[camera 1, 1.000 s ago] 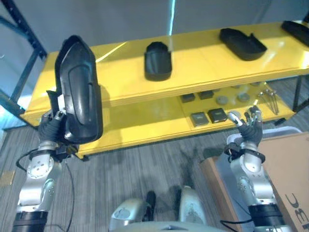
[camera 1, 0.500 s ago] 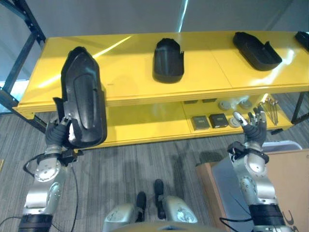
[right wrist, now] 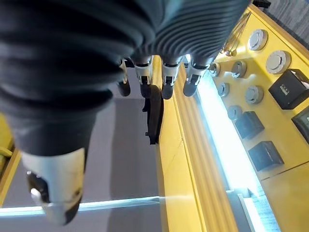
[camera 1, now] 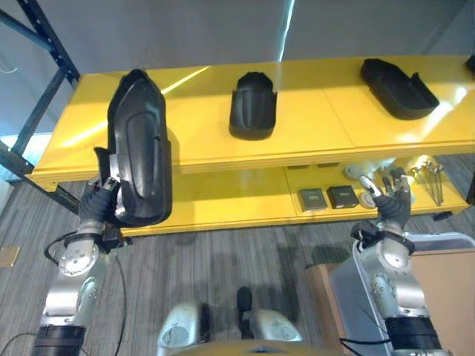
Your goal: Move parts from the plastic box to the shelf.
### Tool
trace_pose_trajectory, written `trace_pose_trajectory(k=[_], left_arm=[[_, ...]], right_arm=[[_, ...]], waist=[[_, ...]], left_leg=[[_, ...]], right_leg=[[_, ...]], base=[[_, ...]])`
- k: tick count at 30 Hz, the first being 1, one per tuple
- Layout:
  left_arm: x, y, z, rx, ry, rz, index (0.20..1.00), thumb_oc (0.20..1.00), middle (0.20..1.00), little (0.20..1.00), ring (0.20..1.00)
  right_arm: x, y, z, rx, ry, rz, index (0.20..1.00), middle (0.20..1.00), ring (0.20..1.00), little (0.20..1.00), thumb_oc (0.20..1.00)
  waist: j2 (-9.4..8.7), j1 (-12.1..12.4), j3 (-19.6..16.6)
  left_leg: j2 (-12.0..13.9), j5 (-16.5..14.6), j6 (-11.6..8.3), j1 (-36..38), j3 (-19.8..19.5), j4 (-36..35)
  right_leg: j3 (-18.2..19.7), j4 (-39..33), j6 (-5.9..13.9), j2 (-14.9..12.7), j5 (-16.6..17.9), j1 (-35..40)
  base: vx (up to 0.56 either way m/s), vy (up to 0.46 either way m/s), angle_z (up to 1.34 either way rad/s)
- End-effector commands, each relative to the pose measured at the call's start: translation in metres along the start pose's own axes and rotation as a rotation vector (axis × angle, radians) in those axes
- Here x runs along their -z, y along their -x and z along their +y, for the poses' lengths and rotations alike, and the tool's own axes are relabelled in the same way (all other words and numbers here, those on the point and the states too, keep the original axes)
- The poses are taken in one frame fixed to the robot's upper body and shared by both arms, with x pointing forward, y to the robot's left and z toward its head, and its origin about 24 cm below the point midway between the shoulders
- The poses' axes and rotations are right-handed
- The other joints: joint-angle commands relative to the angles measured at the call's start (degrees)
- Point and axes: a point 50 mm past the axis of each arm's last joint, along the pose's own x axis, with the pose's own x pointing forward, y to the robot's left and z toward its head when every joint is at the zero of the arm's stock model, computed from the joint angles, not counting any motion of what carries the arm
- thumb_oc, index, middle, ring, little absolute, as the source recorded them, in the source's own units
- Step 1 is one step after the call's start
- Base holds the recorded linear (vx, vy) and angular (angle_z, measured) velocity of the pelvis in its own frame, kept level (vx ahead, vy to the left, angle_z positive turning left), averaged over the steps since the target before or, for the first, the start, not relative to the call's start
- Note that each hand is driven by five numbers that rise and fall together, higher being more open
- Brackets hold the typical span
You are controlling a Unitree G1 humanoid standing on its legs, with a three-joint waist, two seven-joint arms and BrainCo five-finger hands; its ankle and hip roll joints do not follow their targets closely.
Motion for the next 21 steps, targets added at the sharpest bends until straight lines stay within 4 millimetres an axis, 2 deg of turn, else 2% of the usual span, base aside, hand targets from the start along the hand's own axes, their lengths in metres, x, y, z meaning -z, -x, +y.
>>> trace_pose_trajectory(k=[1,3,4,5,6,7,10,13,15,19,21], left_arm=[[-0.033,-0.005,-0.009,0.045,0.022,-0.181,0.200,0.200,0.200,0.200,0.200],[-0.034,-0.007,-0.015,0.061,0.033,-0.185,0.200,0.200,0.200,0.200,0.200],[-0.034,-0.009,-0.018,0.075,0.037,-0.191,0.200,0.200,0.200,0.200,0.200],[-0.036,-0.010,-0.023,0.089,0.042,-0.196,0.200,0.200,0.200,0.200,0.200],[-0.036,-0.010,-0.024,0.092,0.045,-0.197,0.200,0.200,0.200,0.200,0.200],[-0.037,-0.010,-0.024,0.086,0.051,-0.202,0.200,0.200,0.200,0.200,0.200],[-0.039,-0.011,-0.023,0.088,0.040,-0.202,0.200,0.200,0.200,0.200,0.200],[-0.040,-0.006,-0.008,0.051,-0.002,-0.191,0.200,0.200,0.200,0.200,0.200],[-0.038,0.001,0.006,0.001,0.005,-0.175,0.200,0.200,0.200,0.200,0.200],[-0.037,0.001,0.004,0.000,0.031,-0.174,0.200,0.200,0.200,0.200,0.200],[-0.034,0.001,-0.005,0.012,0.034,-0.172,0.200,0.200,0.200,0.200,0.200]], right_arm=[[-0.022,-0.009,-0.006,-0.026,0.042,-0.113,1.000,1.000,1.000,1.000,1.000],[-0.025,-0.010,-0.010,-0.018,0.044,-0.125,1.000,1.000,1.000,1.000,1.000],[-0.028,-0.013,-0.012,-0.011,0.047,-0.133,1.000,1.000,1.000,1.000,1.000],[-0.031,-0.016,-0.013,-0.003,0.050,-0.138,1.000,1.000,1.000,1.000,1.000],[-0.031,-0.017,-0.013,0.003,0.050,-0.140,1.000,1.000,1.000,1.000,1.000],[-0.032,-0.018,-0.013,0.002,0.052,-0.144,1.000,1.000,1.000,1.000,1.000],[-0.029,-0.015,-0.014,0.024,0.042,-0.138,1.000,1.000,1.000,1.000,1.000],[-0.020,-0.002,-0.012,0.008,0.032,-0.120,1.000,1.000,1.000,1.000,1.000],[-0.018,0.000,-0.002,-0.037,0.031,-0.107,1.000,1.000,1.000,1.000,1.000],[-0.018,-0.002,0.000,-0.035,0.034,-0.094,1.000,1.000,1.000,1.000,1.000],[-0.017,-0.003,0.003,-0.030,0.024,-0.096,1.000,1.000,1.000,1.000,1.000]], waist=[[1.70,-1.03,-2.86],[2.58,-1.83,-2.41],[3.03,-2.39,-2.01],[3.95,-2.86,-1.48],[4.32,-2.96,-1.29],[5.05,-3.05,-0.96],[6.20,-2.90,-0.28],[5.41,-1.49,0.17],[4.17,0.68,-0.03],[3.09,1.49,-0.66],[2.38,2.14,-0.90]], left_leg=[[3.22,11.97,-1.91,5.83,0.57,-16.67],[6.16,17.24,-3.56,5.08,1.32,-20.90],[7.89,18.96,-4.10,4.36,2.18,-21.93],[8.97,18.92,-4.42,4.30,2.32,-21.99],[8.95,17.96,-4.31,4.71,2.32,-21.75],[8.12,16.01,-4.04,5.46,1.89,-21.71],[5.97,13.09,-3.52,6.70,2.17,-21.48],[3.07,10.24,-2.08,7.63,3.00,-20.40],[2.14,8.85,-1.08,9.30,6.17,-20.88],[1.95,8.54,-0.70,9.48,6.13,-21.50],[2.48,9.01,-1.01,9.14,5.82,-22.06]], right_leg=[[1.97,0.87,7.00,-0.34,-4.01,1.61],[2.23,0.84,6.93,-1.00,-4.54,2.35],[2.04,1.09,6.84,-1.76,-4.90,2.56],[2.20,1.99,7.15,-3.17,-5.13,1.98],[2.46,2.55,7.40,-3.92,-5.21,1.48],[2.95,3.46,8.00,-5.30,-5.00,0.39],[2.86,4.97,9.77,-8.15,-4.09,-0.88],[0.94,5.92,12.81,-11.81,-2.42,-1.02],[-3.91,4.92,14.29,-14.03,-0.78,-0.50],[-4.25,2.20,14.18,-13.36,-0.20,0.79],[-4.64,0.69,14.05,-12.58,0.06,1.32]], base=[[0.05,0.264,0.10],[0.04,0.289,0.06],[0.03,0.487,0.31],[0.03,0.543,0.20],[0.00,0.592,-0.03],[0.00,0.427,-0.23],[0.01,0.409,-0.48],[0.05,0.290,-0.18],[0.02,0.135,-0.74],[0.00,-0.040,-0.29],[-0.04,-0.102,0.20]])
